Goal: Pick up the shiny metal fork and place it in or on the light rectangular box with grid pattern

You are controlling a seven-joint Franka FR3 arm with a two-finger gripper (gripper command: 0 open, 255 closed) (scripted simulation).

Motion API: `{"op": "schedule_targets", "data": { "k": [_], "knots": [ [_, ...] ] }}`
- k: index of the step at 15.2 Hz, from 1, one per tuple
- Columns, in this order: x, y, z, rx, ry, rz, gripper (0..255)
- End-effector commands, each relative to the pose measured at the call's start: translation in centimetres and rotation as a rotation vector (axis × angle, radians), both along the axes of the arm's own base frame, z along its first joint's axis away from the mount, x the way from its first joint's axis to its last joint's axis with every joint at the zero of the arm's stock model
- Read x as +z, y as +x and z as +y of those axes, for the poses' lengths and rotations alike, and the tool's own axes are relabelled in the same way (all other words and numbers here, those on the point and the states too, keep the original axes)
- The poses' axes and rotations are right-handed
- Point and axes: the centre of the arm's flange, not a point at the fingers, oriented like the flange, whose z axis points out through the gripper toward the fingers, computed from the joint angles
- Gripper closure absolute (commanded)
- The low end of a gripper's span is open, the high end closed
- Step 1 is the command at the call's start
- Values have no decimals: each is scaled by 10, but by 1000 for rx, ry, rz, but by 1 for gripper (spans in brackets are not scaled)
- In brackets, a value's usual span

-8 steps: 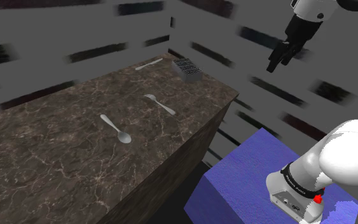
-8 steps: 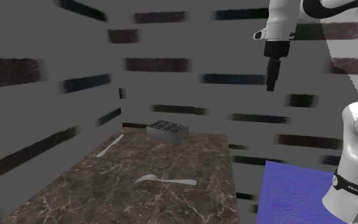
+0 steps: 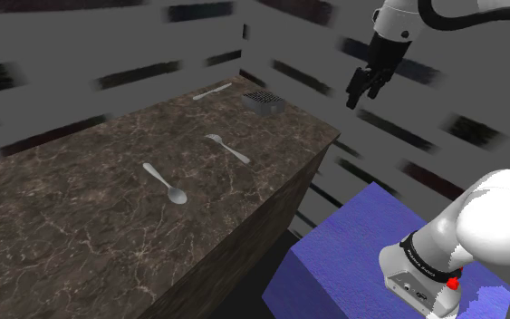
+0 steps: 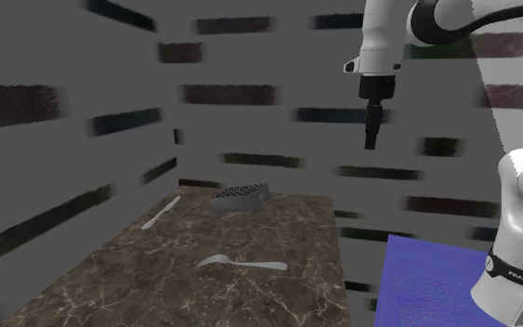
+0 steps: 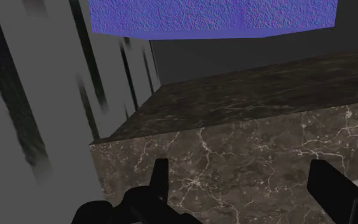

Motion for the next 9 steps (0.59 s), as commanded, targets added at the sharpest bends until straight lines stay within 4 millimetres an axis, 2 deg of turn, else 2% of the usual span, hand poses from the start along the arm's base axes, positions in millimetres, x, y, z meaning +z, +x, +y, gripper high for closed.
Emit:
{"op": "schedule_targets", "data": {
  "k": [1, 9],
  "knots": [
    [-15, 18, 18, 9, 4, 9, 0],
    [-67, 89, 80, 44, 19, 43, 0]
  ]
}}
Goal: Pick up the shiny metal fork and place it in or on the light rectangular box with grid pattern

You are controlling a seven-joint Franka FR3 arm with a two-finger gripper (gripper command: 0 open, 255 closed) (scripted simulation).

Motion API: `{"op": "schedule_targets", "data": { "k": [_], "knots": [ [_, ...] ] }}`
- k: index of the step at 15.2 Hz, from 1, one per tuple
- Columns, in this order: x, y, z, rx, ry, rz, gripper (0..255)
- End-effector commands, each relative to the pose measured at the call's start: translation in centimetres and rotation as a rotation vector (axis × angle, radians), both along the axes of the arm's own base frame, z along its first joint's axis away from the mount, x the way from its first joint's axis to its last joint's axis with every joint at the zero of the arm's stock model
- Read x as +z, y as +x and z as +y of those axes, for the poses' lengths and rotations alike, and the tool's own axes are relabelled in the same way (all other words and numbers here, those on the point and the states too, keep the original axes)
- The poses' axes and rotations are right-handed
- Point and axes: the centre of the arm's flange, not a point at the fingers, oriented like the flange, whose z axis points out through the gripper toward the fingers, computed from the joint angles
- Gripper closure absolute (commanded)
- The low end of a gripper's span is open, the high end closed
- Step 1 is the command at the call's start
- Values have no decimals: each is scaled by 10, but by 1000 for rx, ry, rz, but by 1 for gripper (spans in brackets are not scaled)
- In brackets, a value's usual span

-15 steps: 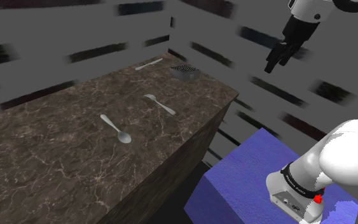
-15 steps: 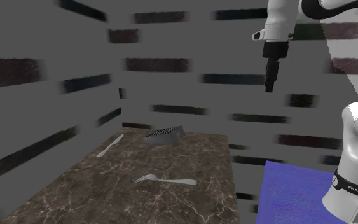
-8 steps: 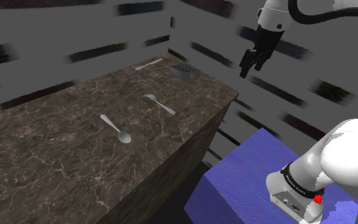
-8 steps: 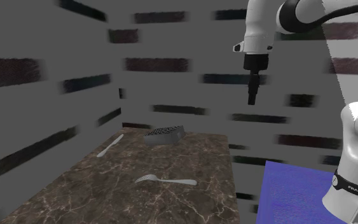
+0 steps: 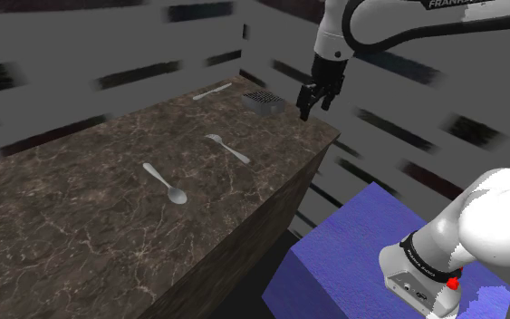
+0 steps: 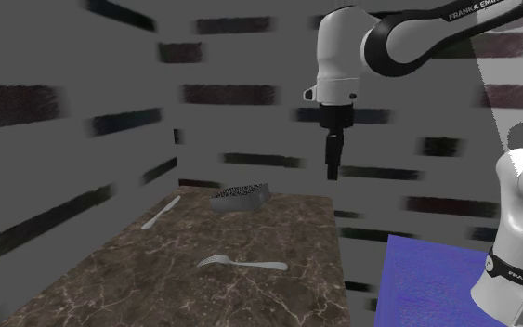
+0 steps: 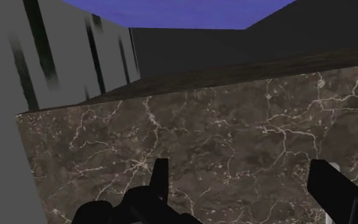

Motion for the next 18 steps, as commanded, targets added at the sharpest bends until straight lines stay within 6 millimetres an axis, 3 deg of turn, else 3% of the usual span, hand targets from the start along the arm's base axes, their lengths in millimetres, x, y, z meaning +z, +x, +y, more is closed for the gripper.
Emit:
{"op": "schedule_targets", "data": {
  "k": [1, 18],
  "knots": [
    [-13, 18, 14, 9, 4, 8, 0],
    [-128, 154, 158, 84, 36, 82, 0]
  ]
}}
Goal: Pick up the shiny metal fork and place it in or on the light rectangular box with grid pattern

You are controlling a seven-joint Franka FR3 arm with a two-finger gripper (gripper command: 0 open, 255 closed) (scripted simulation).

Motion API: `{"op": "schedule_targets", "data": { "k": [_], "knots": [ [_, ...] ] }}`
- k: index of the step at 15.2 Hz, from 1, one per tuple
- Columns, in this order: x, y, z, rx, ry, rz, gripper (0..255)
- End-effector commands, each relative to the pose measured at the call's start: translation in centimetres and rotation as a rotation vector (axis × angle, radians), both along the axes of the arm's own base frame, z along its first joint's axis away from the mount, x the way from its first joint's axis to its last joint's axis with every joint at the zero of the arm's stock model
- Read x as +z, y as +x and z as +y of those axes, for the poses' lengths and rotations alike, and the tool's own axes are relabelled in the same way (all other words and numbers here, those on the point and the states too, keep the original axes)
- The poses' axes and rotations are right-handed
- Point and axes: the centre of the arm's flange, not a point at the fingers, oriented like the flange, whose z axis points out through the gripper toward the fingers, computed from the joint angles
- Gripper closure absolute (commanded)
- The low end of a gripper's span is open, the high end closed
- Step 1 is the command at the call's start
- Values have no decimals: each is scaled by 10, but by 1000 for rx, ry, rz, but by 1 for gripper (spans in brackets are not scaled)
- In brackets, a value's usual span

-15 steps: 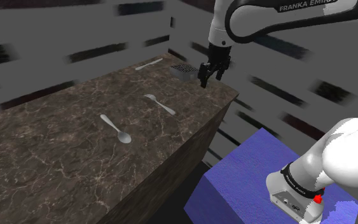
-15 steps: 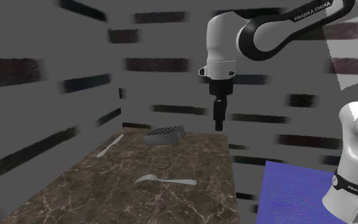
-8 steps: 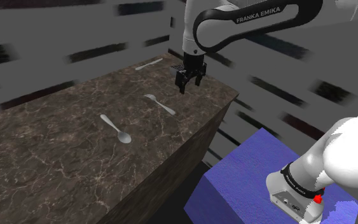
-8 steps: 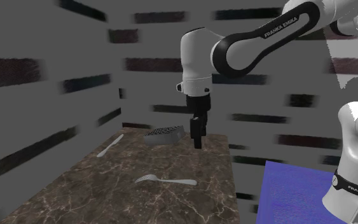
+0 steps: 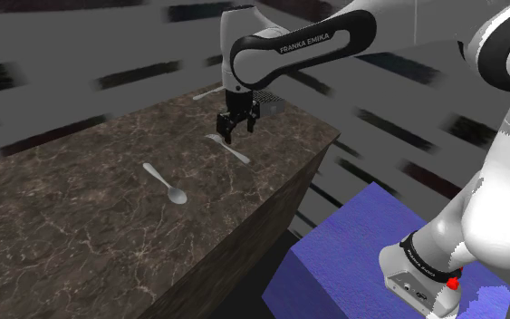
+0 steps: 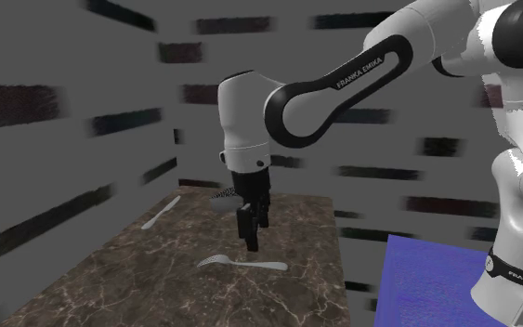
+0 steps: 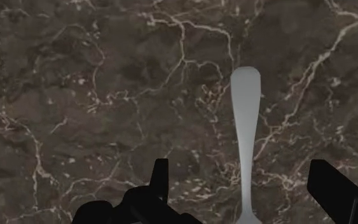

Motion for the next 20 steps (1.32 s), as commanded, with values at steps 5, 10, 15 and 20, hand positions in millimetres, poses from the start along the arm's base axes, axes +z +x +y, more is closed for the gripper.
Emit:
{"op": "schedule_targets", "data": {
  "k": [5, 10, 15, 20],
  "knots": [
    [-29, 15, 20, 9, 4, 9, 0],
    [-53, 12, 19, 9, 4, 9, 0],
    [-53, 12, 19, 9, 4, 9, 0],
    [-53, 12, 19, 9, 4, 9, 255]
  ]
}}
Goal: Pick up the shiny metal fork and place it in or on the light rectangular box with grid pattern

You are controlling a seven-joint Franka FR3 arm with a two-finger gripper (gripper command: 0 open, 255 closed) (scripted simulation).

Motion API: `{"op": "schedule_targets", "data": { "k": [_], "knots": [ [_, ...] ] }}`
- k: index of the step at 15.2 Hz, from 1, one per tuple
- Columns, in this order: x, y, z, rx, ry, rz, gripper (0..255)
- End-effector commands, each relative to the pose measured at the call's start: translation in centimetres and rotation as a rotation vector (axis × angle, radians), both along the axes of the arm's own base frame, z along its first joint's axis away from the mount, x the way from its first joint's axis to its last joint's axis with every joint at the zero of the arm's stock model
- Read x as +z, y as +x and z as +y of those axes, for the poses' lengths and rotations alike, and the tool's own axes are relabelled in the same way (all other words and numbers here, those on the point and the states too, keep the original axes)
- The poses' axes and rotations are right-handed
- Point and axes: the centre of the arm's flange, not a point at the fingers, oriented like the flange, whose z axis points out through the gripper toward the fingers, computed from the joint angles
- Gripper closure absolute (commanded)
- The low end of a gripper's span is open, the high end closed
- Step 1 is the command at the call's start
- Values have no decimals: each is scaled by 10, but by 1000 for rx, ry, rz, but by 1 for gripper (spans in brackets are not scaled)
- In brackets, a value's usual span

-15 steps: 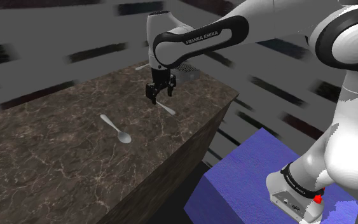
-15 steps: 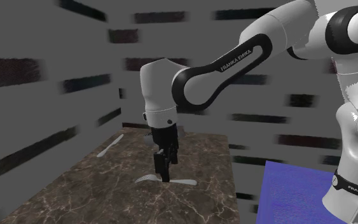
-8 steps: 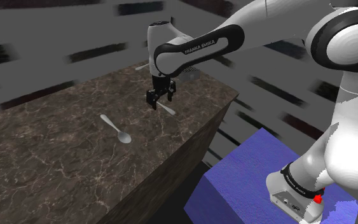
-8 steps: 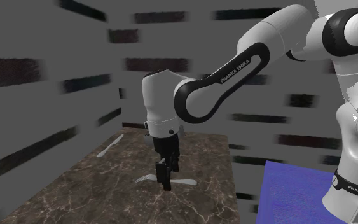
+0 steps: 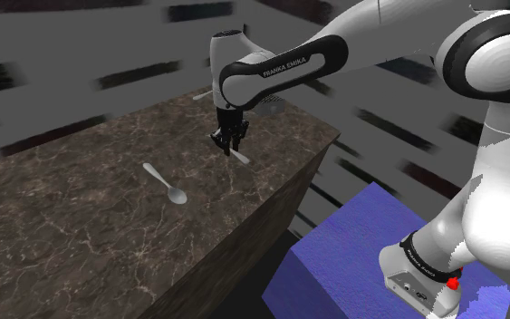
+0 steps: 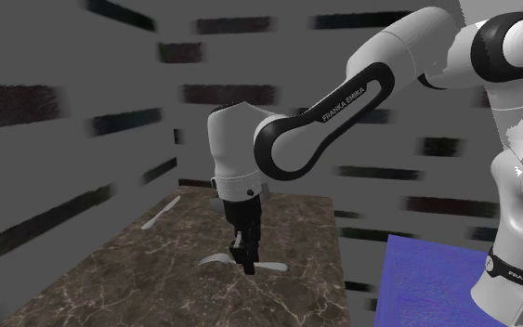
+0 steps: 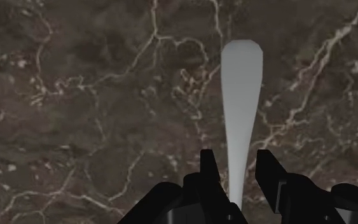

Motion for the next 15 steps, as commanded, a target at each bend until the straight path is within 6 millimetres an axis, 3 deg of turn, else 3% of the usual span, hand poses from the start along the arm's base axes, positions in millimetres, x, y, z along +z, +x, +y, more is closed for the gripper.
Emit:
{"op": "schedule_targets", "data": {
  "k": [1, 7, 15],
  "knots": [
    [0, 0, 0, 0, 0, 0, 255],
    [0, 0, 0, 0, 0, 0, 255],
    [42, 0, 0, 0, 0, 0, 255]
  ]
}}
